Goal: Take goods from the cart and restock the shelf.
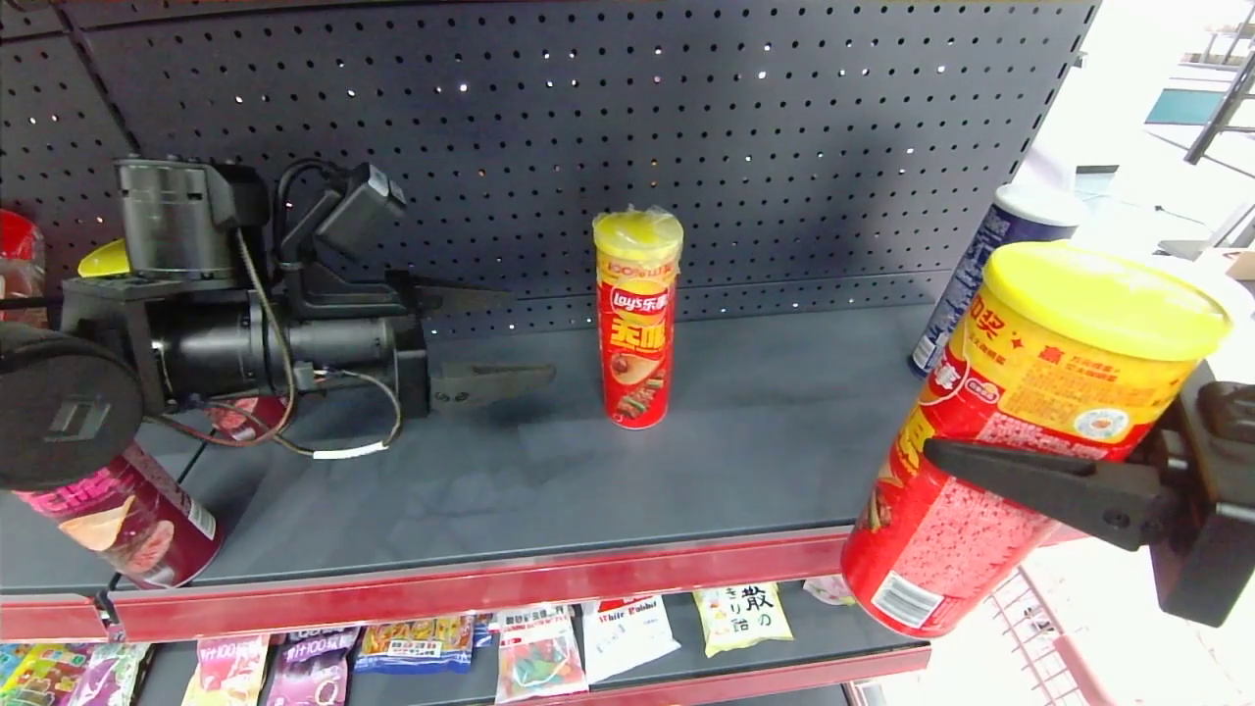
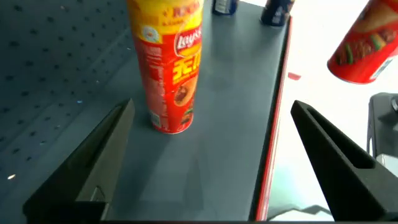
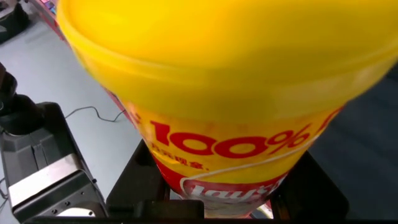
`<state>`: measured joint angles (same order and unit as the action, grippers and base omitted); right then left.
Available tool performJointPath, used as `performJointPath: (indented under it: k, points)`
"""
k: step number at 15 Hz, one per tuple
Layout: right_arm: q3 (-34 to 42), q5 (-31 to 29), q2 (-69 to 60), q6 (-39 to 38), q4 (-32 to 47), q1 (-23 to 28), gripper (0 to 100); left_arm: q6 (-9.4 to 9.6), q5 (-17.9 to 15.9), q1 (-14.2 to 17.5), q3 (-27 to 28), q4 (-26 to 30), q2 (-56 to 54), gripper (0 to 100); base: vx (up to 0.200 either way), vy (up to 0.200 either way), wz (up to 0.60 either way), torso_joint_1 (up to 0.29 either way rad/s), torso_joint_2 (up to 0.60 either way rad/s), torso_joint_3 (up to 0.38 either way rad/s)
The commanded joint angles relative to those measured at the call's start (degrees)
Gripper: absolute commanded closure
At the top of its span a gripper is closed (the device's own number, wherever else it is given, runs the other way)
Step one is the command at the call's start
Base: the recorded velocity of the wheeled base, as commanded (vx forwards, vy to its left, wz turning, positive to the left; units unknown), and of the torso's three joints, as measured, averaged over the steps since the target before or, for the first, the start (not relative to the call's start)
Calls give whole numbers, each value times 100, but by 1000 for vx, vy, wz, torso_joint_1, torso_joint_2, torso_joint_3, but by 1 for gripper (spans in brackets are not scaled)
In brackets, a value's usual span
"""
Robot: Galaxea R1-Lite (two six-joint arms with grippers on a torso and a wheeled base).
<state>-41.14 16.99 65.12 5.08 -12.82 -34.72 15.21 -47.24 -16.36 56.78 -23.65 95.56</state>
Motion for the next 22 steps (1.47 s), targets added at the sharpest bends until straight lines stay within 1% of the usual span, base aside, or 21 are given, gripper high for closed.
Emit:
performJointPath:
  k: [1, 3, 6, 7, 8, 10, 12, 13, 15, 16, 18, 22]
  points:
    - [-8, 6, 9, 10, -1, 9, 100, 8, -13, -52, 316, 1, 472, 0, 0, 0, 0, 0, 0, 0]
    - [-8, 6, 9, 10, -1, 9, 100, -1, -13, -148, 571, 10, 727, 0, 0, 0, 0, 0, 0, 0]
    - [-8, -3, 0, 10, -1, 27, 100, -1, -13, -342, 1160, 10, 1096, 0, 0, 0, 0, 0, 0, 0]
    - [-8, -3, 0, 10, -1, 27, 100, -1, -13, -342, 1168, 10, 1105, 0, 0, 0, 0, 0, 0, 0]
    - [-17, -3, 0, 10, -1, 62, 100, -1, -5, -342, 1458, 10, 1316, 0, 0, 0, 0, 0, 0, 0]
    - [-17, -3, 0, 10, -1, 62, 100, -1, -5, -350, 1669, 10, 1456, 0, 0, 0, 0, 0, 0, 0]
    - [-17, -3, 0, 10, -1, 71, 100, -1, -13, -394, 1775, 10, 1527, 0, 0, 0, 0, 0, 0, 0]
    - [-17, -3, 9, 10, -1, 88, 100, -10, -13, -482, 1915, 18, 1615, 0, 0, 0, 0, 0, 0, 0]
    - [-17, -3, 9, 10, -1, 88, 100, -18, -13, -544, 1968, 27, 1623, 0, 0, 0, 0, 0, 0, 0]
    - [-17, -3, 9, 10, -1, 97, 100, -54, -13, -649, 2021, 36, 1685, 0, 0, 0, 0, 0, 0, 0]
    - [-17, -3, 9, 10, -1, 97, 100, -54, -5, -658, 2118, 36, 1799, 0, 0, 0, 0, 0, 0, 0]
    - [-17, -3, 9, 10, -1, 97, 100, -71, 22, -790, 2478, 45, 2045, 0, 0, 0, 0, 0, 0, 0]
